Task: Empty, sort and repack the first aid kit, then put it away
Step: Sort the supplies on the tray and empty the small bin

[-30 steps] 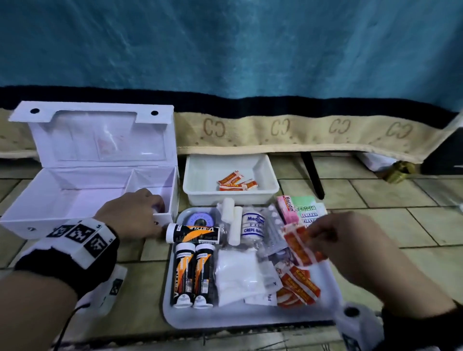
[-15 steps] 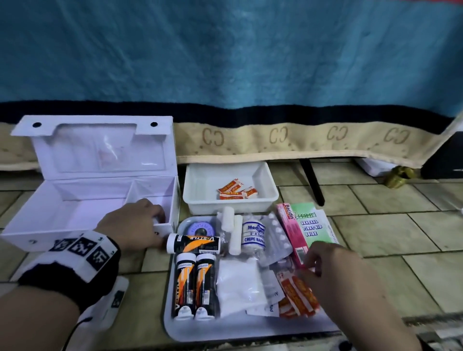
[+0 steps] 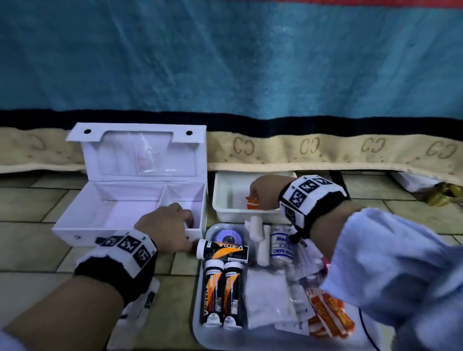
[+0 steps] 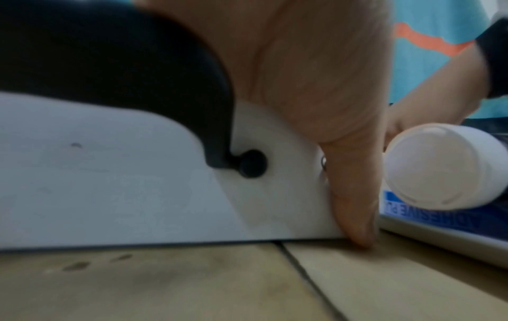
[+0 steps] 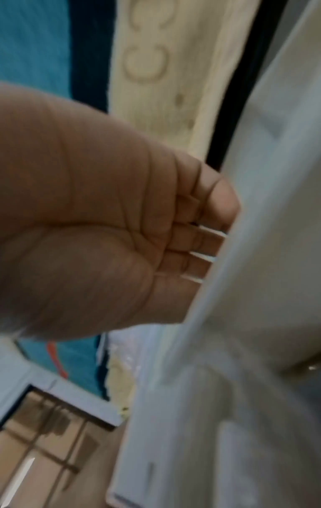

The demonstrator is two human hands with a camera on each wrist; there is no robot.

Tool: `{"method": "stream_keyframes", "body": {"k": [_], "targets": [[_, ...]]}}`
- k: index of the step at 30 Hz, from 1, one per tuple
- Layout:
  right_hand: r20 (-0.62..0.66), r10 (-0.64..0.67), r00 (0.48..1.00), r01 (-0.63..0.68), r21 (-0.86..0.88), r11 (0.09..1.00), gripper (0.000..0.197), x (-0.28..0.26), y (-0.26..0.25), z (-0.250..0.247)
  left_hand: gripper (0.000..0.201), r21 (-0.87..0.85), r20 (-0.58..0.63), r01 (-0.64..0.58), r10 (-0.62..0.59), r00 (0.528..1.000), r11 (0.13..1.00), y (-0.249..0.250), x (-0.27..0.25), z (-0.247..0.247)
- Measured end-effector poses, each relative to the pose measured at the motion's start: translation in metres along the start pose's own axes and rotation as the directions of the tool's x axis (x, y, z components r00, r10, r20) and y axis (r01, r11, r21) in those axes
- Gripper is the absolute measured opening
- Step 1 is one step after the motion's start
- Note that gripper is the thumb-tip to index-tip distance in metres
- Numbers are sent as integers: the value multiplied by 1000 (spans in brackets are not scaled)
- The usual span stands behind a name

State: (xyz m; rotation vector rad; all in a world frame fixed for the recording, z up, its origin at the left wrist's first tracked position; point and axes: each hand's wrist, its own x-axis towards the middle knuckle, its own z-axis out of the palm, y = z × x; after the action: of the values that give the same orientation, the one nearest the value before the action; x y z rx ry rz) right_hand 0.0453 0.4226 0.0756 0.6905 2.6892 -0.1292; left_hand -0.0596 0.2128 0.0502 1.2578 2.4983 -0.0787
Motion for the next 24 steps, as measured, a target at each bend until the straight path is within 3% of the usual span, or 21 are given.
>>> {"method": "stream_keyframes", "body": {"k": [3, 6, 9, 12, 14, 15, 18, 21, 24], "targets": [[101, 52, 994, -41, -108, 993, 12, 24, 4, 14, 48, 2, 0, 0, 0, 1000, 1000, -1, 0, 0], [77, 47, 996, -39, -92, 995, 44, 31, 4, 18, 48, 11, -11, -3, 3, 1000, 1000, -2, 0, 1], [74, 46, 996, -34, -158, 987, 19, 23, -4, 10, 47, 5, -8, -4, 4, 1000, 1000, -3, 1, 1], [59, 19, 998, -4, -240, 971, 33, 15, -6, 1, 47, 7, -6, -6, 6, 1000, 1000, -3, 1, 1], [-2, -2, 1000, 1, -226, 974, 13, 10, -6, -5, 46, 11, -5, -6, 6, 1000, 1000, -3, 1, 1], [-18, -4, 1000, 0, -215, 977, 13, 6, -3, -6, 47, 15, -4, -5, 5, 1000, 1000, -3, 2, 1], [-56, 1, 998, -5, -82, 997, 27, -15, 0, -23, 47, 24, -6, -6, 6, 1000, 1000, -3, 1, 0], [-293, 44, 955, 6, 168, 986, 19, -48, 7, -47, 46, 25, -21, -8, 8, 1000, 1000, -3, 1, 0], [-428, 135, 894, 27, 352, 936, 11, -95, 22, -61, 44, 23, -31, -7, 7, 999, 1000, -2, 1, 2]]}}
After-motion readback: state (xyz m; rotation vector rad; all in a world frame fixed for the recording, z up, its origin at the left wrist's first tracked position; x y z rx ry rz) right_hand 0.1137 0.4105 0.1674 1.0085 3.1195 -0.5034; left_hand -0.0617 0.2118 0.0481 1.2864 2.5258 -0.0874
